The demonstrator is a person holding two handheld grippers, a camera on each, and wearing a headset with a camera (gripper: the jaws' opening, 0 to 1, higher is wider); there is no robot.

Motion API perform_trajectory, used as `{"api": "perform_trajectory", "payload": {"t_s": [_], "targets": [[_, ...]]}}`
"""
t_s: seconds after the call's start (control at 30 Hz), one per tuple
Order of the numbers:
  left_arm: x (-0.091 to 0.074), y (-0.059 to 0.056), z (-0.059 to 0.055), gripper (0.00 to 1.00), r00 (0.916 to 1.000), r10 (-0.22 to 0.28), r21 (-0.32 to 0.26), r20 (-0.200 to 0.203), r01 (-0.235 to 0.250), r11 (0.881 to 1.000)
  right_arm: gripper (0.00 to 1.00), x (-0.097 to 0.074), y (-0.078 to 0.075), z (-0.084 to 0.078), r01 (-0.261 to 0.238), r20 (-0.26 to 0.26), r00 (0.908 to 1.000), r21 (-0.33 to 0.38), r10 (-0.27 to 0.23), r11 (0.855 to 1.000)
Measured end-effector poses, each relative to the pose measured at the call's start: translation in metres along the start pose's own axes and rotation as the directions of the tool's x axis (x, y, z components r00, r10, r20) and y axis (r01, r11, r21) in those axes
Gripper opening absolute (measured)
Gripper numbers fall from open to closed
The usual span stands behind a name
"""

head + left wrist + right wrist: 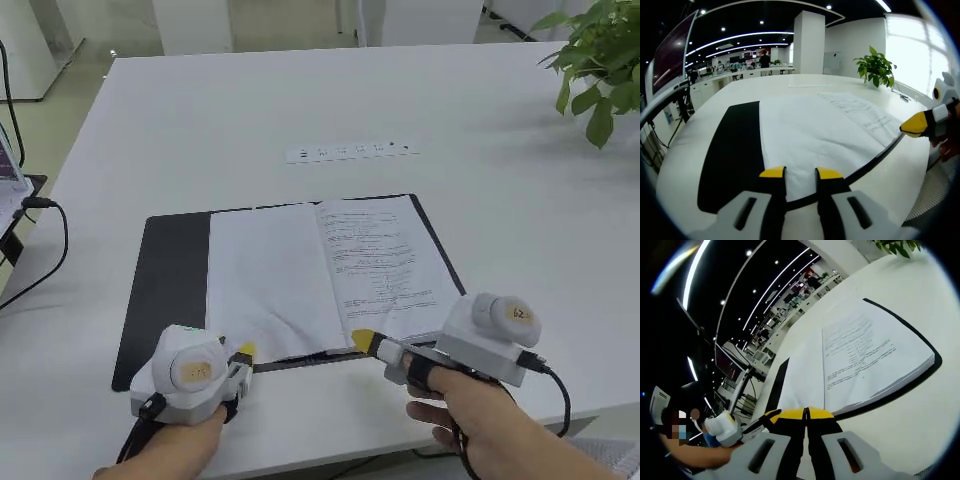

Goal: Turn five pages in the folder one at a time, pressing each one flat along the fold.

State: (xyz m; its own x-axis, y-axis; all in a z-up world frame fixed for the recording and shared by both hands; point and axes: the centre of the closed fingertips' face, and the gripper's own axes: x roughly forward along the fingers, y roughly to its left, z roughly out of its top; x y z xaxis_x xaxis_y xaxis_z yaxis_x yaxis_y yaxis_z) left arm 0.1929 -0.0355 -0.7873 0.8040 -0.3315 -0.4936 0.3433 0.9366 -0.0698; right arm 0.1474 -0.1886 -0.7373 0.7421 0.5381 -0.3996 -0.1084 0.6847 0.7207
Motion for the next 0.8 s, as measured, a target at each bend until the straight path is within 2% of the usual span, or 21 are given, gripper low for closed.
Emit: {"api": "perform_trajectory", "payload": {"t_s": [0.07,0.1,0.2,0.27,0.3,0.33,0.43,0.5,0.6,0.67,0.77,0.8], "targets": [[0.0,0.0,0.001,0.22,0.9999,0.002,-0.004,-0.014,-0.002,1.0,0.0,-0.004,0.003,0.004,-0.003,0.011,0.9999,0.005,0.002,1.0],[0.0,0.0,0.001,0.22,0.9995,-0.001,-0.027,-0.03,0.0,1.0,0.0,-0.008,0.007,0.007,-0.006,0.015,0.9999,0.004,0.006,1.0],[-0.001,-0.008,0.002,0.3,0.9953,-0.057,-0.057,-0.078,0.053,0.997,0.0,-0.02,0.017,0.015,-0.014,0.026,0.9995,-0.013,0.014,1.0],[-0.006,-0.014,0.0,0.33,0.9847,-0.075,-0.081,-0.157,0.063,0.995,0.0,-0.03,0.022,0.025,-0.011,0.05,0.9987,-0.027,0.012,1.0],[-0.01,-0.016,-0.001,0.33,0.976,-0.083,-0.101,-0.202,0.063,0.993,0.0,-0.035,0.026,0.032,-0.008,0.069,0.9976,-0.047,0.011,0.999],[-0.012,-0.019,0.002,0.31,0.9721,-0.096,-0.113,-0.214,0.073,0.991,0.0,-0.039,0.029,0.038,-0.003,0.082,0.9966,-0.061,0.008,0.998],[-0.022,-0.033,0.033,0.28,0.9817,-0.155,-0.175,-0.111,0.134,0.975,0.0,-0.053,0.038,0.054,0.002,0.12,0.9928,-0.086,0.008,0.996],[-0.034,-0.037,0.048,0.29,0.9812,-0.171,-0.204,-0.089,0.151,0.967,0.0,-0.063,0.046,0.062,0.004,0.135,0.9909,-0.096,0.009,0.995],[-0.054,-0.044,0.074,0.33,0.9816,-0.19,-0.251,-0.02,0.179,0.951,0.0,-0.078,0.054,0.075,0.025,0.157,0.9875,-0.141,-0.003,0.99],[-0.065,-0.047,0.083,0.34,0.9799,-0.199,-0.27,0.0,0.192,0.943,0.0,-0.086,0.059,0.08,0.041,0.169,0.9855,-0.166,-0.013,0.985],[-0.083,-0.048,0.095,0.36,0.9798,-0.198,-0.281,0.031,0.198,0.939,0.03,-0.099,0.058,0.085,0.088,0.176,0.9831,-0.211,-0.051,0.974],[-0.09,-0.046,0.099,0.38,0.9815,-0.187,-0.287,0.043,0.191,0.939,0.04,-0.105,0.054,0.087,0.128,0.178,0.9803,-0.238,-0.086,0.963]]}}
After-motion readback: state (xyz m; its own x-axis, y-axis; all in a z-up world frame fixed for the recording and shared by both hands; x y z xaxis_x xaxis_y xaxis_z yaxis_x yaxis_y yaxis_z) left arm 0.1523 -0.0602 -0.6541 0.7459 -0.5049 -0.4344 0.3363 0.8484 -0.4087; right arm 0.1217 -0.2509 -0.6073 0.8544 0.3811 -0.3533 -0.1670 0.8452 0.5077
